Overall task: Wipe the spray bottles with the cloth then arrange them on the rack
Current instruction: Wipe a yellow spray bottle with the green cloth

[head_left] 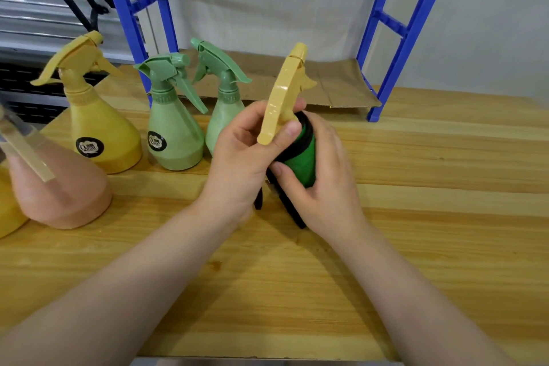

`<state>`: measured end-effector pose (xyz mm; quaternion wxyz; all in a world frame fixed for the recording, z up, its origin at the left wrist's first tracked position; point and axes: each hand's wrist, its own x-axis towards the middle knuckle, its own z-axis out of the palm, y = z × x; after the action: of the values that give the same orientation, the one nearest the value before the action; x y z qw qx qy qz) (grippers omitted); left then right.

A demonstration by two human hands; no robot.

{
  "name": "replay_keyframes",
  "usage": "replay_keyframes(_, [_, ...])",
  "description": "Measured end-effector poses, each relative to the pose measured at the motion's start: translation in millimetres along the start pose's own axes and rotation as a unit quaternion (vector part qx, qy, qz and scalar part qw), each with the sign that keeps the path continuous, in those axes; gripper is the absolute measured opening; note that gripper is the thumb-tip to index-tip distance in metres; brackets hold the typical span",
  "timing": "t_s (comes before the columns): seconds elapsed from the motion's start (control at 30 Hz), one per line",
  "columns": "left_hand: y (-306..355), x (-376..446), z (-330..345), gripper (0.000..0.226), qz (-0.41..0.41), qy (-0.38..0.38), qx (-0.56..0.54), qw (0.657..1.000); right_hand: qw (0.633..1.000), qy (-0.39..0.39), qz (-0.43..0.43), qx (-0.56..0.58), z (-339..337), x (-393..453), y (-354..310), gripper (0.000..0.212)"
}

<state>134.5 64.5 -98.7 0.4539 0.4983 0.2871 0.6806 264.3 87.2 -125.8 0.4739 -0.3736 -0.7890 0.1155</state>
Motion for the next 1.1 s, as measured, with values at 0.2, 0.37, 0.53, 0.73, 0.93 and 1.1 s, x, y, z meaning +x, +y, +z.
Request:
replay_keyframes(0.2, [11.3,5.7,-5.0,0.021,-0.002,0.025,-0.101,0.995,1.000,0.001,0.002,0.011,-2.2,-4.3,6.1,0.075])
replay_keyframes(0.37, [18.8,12.9,-10.5,0.024,0.017,0.059,-0.141,0.988,0.996,-0.020,0.012,0.082,-1.5,-4.8,9.3,0.081])
replay_keyframes(0.53, [19.0,13.8,-12.4,0.032,0.002,0.066,-0.127,0.990,0.992,-0.036,0.040,0.112,-4.0,-5.3,14.0,0.086])
replay_keyframes(0.73, [12.9,9.0,-12.2,0.028,-0.010,-0.037,-0.038,0.999,0.990,-0.060,0.004,0.124,-7.2,-1.6,9.8,0.076])
replay_keyframes(0.93, [11.2,3.6,-3.9,0.006,-0.047,-0.086,-0.024,0.995,0.989,-0.051,0.018,0.138,-7.8,-3.5,3.2,0.057])
replay_keyframes(1.1, [9.8,5.6,-6.7,0.009,-0.044,-0.104,-0.017,0.993,0.979,-0.059,0.049,0.190,-9.2,-4.0,-5.2,0.039])
